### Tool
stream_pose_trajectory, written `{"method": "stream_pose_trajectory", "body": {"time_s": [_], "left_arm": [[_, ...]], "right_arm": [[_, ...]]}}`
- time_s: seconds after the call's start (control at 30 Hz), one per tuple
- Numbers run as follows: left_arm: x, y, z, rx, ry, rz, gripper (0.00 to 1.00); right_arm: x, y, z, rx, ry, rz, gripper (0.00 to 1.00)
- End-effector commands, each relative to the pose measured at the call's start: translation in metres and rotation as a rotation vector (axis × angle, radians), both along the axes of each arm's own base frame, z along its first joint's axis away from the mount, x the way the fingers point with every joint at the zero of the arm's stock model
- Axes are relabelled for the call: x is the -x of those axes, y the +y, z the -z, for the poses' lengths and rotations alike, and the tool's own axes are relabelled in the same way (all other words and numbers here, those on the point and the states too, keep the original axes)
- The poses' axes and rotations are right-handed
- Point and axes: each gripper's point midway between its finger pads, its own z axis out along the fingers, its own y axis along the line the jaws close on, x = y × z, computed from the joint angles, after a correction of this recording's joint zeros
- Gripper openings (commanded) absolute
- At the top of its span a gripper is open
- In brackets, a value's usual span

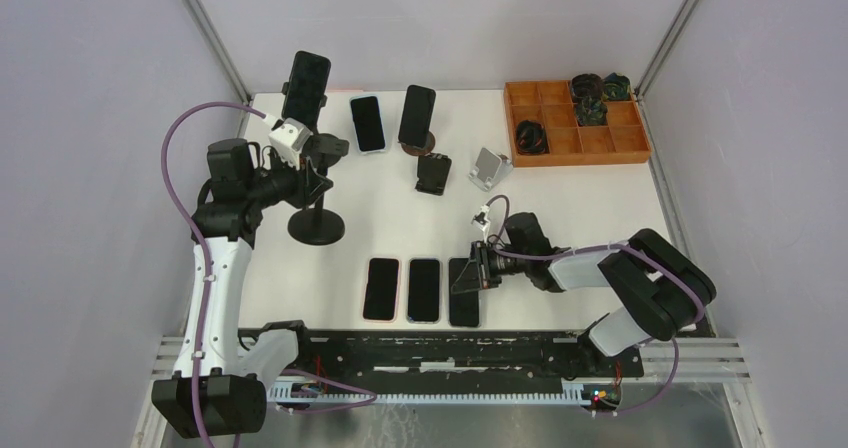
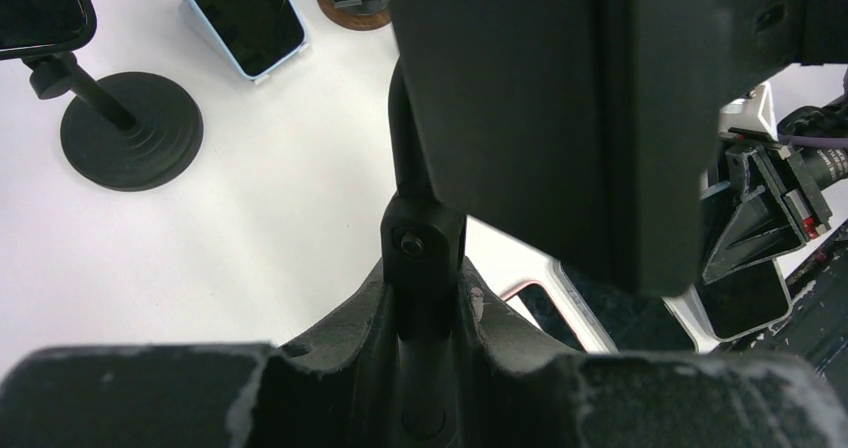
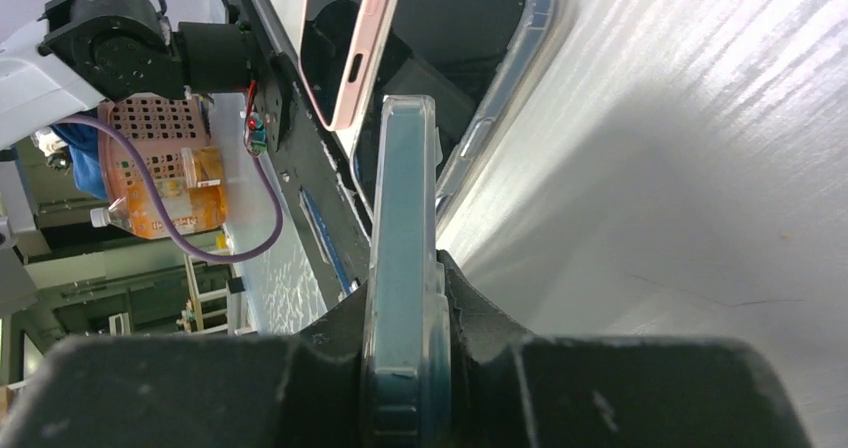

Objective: Remove the phone from the phone stand

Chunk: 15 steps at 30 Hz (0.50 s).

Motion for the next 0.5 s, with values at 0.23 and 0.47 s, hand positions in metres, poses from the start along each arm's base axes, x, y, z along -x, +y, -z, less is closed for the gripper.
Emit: {"method": "stream_pose_trajectory", "body": {"time_s": [0.23, 0.47], "left_arm": [[0.0, -0.005, -0.034, 0.023, -0.105, 0.018, 0.02], [-0.002, -0.006, -0.034, 0.027, -0.1, 0.021, 0.02]], "right_arm": [[-0.028, -0.009, 0.02, 0.156, -0.091, 0.086, 0.29], [-0.044, -0.022, 0.023, 0.264, -0.148, 0.156, 0.59]]}}
